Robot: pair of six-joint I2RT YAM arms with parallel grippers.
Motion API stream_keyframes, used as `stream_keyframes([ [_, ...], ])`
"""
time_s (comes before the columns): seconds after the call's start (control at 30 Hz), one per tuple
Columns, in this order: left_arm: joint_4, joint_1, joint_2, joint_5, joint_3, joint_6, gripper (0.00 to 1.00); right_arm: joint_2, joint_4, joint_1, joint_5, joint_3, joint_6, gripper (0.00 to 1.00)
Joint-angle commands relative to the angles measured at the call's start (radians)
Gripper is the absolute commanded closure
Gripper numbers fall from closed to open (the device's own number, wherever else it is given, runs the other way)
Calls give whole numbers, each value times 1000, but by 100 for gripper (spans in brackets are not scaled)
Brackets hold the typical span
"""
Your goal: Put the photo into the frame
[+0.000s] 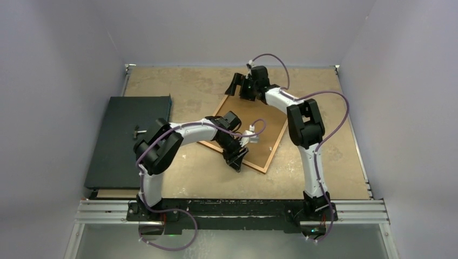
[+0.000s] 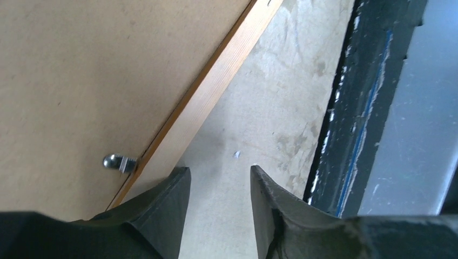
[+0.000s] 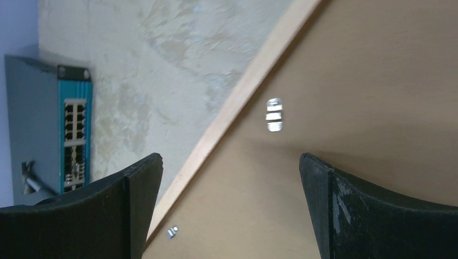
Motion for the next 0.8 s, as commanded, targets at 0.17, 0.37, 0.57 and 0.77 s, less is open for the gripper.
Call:
stream_keyframes([
  [0.17, -264, 174, -211, -25, 62, 206, 47, -236, -7, -81, 79, -28, -29, 1],
  [0.37, -315, 448, -196, -5, 207, 229, 45, -406, 71, -75, 135, -226, 25, 1],
  [0.57, -128, 631, -29, -7, 262, 22, 68, -542, 168, -45, 93, -472, 93, 8],
  [0.77, -55, 646, 70, 73, 251, -50, 75, -620, 242, -22, 21, -661, 147, 11],
])
